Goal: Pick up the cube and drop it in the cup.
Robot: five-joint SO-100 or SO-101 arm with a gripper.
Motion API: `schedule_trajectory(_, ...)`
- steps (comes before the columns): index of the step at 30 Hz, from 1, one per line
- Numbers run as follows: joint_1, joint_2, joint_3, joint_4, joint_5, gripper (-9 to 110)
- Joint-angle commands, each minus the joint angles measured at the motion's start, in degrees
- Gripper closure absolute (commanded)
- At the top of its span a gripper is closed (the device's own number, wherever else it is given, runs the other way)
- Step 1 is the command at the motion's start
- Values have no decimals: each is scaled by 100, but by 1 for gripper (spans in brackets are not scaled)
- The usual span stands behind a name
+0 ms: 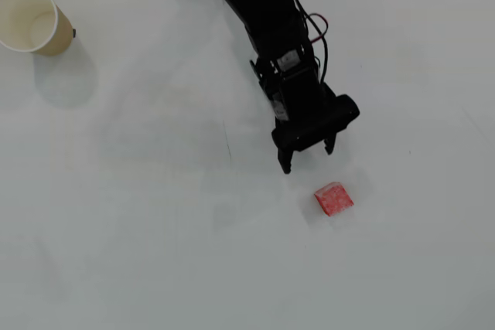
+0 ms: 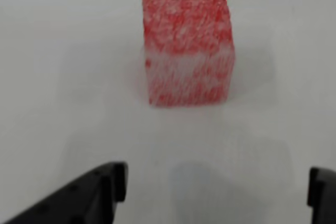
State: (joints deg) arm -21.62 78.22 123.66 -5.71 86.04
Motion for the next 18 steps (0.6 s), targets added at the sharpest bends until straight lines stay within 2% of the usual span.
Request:
schedule_trajectory(1,-88,-62,-940,-281,-9,72)
schedule_trajectory(18,18,-1310,-2197,-800,-9,72)
